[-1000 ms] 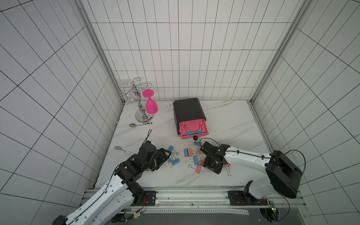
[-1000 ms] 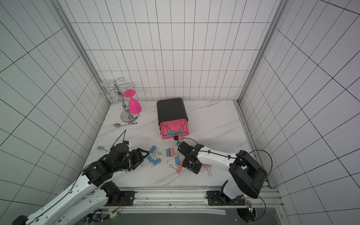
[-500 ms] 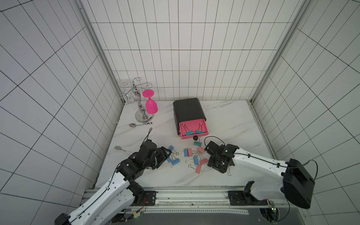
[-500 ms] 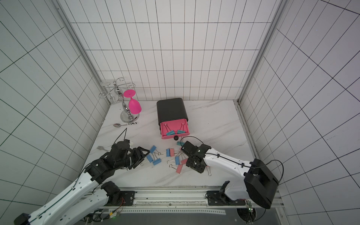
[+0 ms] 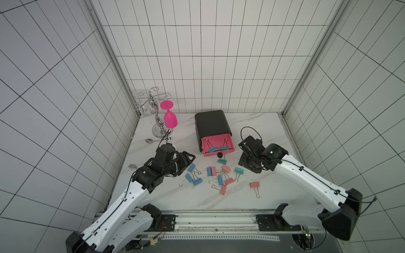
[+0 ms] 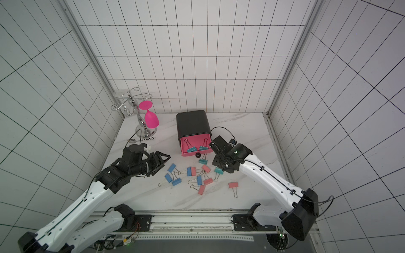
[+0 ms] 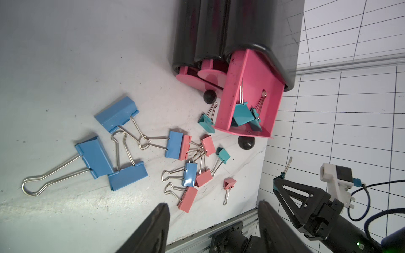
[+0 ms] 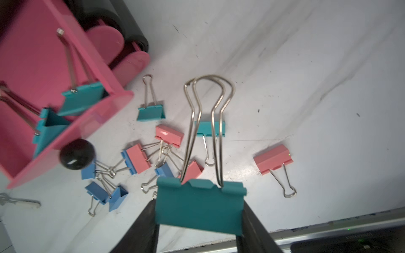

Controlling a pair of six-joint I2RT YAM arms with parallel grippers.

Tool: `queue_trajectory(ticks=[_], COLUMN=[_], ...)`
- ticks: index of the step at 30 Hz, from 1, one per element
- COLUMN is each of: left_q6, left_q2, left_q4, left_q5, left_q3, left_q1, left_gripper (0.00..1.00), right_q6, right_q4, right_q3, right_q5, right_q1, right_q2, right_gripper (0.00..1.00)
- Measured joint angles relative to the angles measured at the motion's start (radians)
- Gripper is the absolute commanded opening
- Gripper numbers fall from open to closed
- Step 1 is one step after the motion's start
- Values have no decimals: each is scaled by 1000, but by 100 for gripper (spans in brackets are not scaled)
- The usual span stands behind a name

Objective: Put the binder clips in the drawer according to color
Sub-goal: Place the binder clip in the drawer.

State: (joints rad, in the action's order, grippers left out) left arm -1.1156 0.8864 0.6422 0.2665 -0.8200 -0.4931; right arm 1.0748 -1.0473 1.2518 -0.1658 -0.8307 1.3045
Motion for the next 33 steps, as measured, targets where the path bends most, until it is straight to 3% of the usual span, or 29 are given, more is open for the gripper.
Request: queue_trajectory(ticks=[10,16,21,23,29,33], left_q6=[47,60,62,63,70,78], left_q2=[70,70,70,70,70,69], left_q4=[-31,-34,-34,-34,-33,-29], left_q5=[72,102,117,121,128,128], left_q3=[-51,-51,-51,-51,-51,-56], left_q1=[93,140,153,155,157,161], left_gripper=[67,67,67,67,67,67], right_q6=[-134,-160,-182,-191,-230,-272], right_q4=[-8,-8,-12,-12,-12,-8], right_q3=[362,467,510,523,517,409], right_q5=[53,100,128,137,153,152], right_q1=[6,11,26,36,78,114], right_q2=[316,426,450,450,439,339], right_gripper=[49,60,67,75,70,68])
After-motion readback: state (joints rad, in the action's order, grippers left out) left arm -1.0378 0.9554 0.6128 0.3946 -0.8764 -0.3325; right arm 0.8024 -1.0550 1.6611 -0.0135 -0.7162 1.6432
